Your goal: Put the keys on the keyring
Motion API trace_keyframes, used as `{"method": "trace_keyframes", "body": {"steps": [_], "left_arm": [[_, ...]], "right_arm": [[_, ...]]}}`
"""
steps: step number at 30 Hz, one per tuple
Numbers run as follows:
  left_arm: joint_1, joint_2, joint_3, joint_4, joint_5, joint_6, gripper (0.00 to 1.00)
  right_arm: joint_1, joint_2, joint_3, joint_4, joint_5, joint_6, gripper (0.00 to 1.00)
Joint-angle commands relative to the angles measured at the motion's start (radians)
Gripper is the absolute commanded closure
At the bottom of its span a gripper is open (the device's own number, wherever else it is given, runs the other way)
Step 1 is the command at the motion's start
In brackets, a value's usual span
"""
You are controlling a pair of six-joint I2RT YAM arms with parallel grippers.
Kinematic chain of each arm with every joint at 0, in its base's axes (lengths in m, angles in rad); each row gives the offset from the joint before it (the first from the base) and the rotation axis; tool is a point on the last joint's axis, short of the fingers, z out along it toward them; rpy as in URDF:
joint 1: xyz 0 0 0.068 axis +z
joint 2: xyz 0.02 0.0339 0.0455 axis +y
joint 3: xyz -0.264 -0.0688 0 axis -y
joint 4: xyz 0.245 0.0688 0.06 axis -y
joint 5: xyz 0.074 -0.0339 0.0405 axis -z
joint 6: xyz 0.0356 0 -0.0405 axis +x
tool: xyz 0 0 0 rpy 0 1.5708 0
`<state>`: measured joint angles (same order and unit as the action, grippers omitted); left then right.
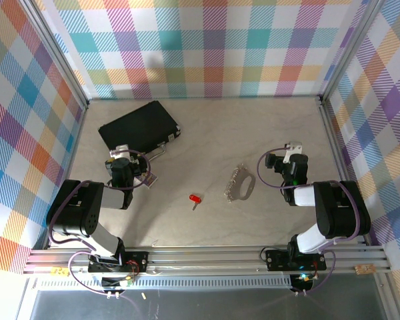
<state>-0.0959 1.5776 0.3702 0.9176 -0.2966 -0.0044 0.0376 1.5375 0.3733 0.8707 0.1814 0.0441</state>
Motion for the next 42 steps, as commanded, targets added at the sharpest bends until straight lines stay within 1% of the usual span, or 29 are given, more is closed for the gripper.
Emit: {"method": "trace_keyframes", "body": {"steps": [1, 36, 40, 42], "left_arm": [[-0.002, 0.005, 0.011, 0.009, 0.007, 0.001, 0.00], [-0.001, 0.005, 0.009, 0.010, 0.007, -0.001, 0.00], [-0.002, 0.003, 0.007, 0.015, 0.005, -0.001, 0.00], [-0.001, -0.009, 0.006, 0.003, -0.014, -0.009, 0.00]], "right_arm": [[-0.008, -0.002, 0.010, 0.011, -0.005, 0.013, 0.01], [-0.007, -0.004, 0.007, 0.016, -0.007, 0.013, 0.01], [-0.007, -0.030, 0.024, -0.033, -0.054, -0.008, 0.01], [0.001, -0.056, 0.019, -0.045, -0.056, -0.020, 0.01]]}}
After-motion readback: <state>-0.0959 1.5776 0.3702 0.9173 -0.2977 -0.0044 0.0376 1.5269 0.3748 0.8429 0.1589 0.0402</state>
